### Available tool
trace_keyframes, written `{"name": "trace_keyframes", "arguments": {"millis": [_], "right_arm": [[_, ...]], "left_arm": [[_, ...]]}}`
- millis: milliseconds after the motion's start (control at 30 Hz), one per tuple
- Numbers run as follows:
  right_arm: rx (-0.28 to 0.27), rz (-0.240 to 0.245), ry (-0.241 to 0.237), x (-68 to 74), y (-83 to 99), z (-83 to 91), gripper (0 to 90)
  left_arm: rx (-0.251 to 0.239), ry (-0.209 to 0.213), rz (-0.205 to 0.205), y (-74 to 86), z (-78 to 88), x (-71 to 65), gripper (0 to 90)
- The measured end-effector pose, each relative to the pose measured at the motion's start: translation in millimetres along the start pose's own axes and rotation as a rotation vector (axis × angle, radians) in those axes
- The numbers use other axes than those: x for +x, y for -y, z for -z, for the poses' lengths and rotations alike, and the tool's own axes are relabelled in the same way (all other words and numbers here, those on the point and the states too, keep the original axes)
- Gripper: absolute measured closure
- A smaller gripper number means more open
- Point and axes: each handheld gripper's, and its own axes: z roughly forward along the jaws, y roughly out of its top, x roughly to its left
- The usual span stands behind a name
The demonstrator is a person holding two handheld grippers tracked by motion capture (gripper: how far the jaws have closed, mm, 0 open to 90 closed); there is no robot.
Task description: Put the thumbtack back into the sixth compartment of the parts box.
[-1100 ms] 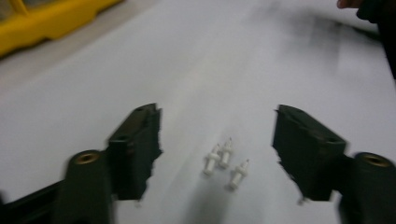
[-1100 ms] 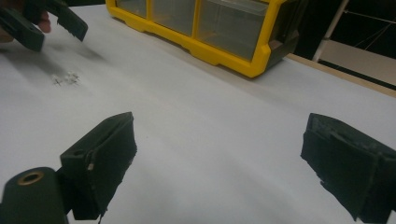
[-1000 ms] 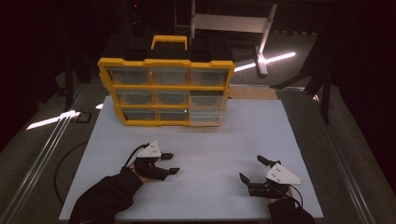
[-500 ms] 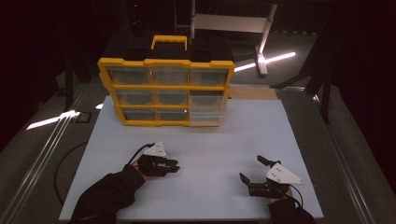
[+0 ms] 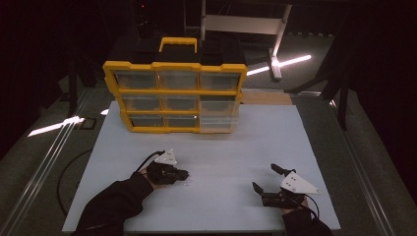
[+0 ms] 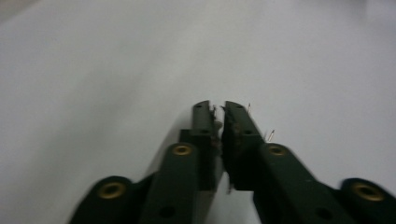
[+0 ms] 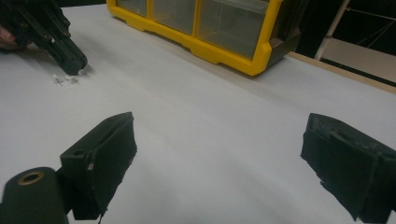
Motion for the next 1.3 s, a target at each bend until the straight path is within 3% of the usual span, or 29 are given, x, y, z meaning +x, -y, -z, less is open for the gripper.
{"name": "trace_keyframes", "arguments": {"millis": [333,667,1067,1300], "right_arm": [[0.0,-0.004,0.001,-0.1,-0.1,0.1,9.9],[-0.001,-0.007,0.001,-0.4,0.0,0.2,9.9],[-0.002,-0.007,0.003,-0.4,0.1,-0.1,9.8],[-0.004,-0.009,0.003,-0.5,0.0,0.2,9.9]], "left_arm": [[0.028,0.018,-0.012,-4.0,0.6,1.1,86.1],[-0.005,0.021,-0.024,-14.1,11.5,0.4,86.1],[-0.017,0.056,-0.062,-38.3,32.3,-6.4,86.1],[-0.029,0.077,-0.11,-66.2,47.0,-11.4,86.2]]}}
